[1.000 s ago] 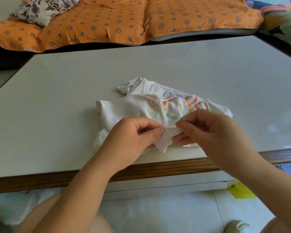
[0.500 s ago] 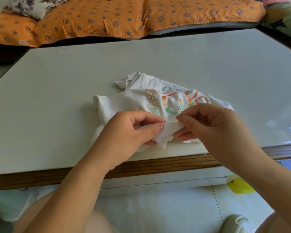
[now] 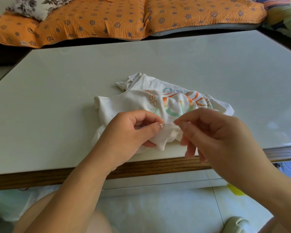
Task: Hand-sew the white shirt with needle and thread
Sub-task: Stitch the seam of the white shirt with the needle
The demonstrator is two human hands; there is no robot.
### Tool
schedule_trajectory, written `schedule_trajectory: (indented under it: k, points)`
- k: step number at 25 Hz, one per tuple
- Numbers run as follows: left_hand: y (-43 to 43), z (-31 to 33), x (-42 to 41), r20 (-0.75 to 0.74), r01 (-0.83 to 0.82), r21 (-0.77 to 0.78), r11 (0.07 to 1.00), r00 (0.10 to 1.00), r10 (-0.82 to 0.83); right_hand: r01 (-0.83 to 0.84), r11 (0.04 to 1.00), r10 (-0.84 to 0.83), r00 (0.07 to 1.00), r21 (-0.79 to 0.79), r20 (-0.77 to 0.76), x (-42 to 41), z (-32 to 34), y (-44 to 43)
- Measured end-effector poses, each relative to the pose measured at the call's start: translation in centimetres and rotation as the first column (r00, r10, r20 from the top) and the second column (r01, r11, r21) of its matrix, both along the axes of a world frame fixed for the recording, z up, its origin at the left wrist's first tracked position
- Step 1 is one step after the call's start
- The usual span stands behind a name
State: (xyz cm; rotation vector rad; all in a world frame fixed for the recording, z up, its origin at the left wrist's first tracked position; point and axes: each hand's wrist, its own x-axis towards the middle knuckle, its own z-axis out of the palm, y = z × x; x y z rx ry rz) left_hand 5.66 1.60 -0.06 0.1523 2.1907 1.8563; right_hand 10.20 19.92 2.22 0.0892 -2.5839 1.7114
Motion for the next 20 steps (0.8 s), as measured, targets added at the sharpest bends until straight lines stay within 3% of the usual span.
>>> schedule_trajectory:
  k: [4,20]
  points:
    - [0.16,0.11,-0.01,0.004,0.003,0.012,1.0,1.0,-0.003,-0.061,0.997,0.054,0.986,0.041,0.161,-0.19,-0.43,-0.03]
    - [0.08,0.07,0.04,-0.031,0.041,0.036,0.999,0.999,-0.04,-0.05,0.997,0.04,0.983,0.052,0.181,-0.49,-0.55,-0.16]
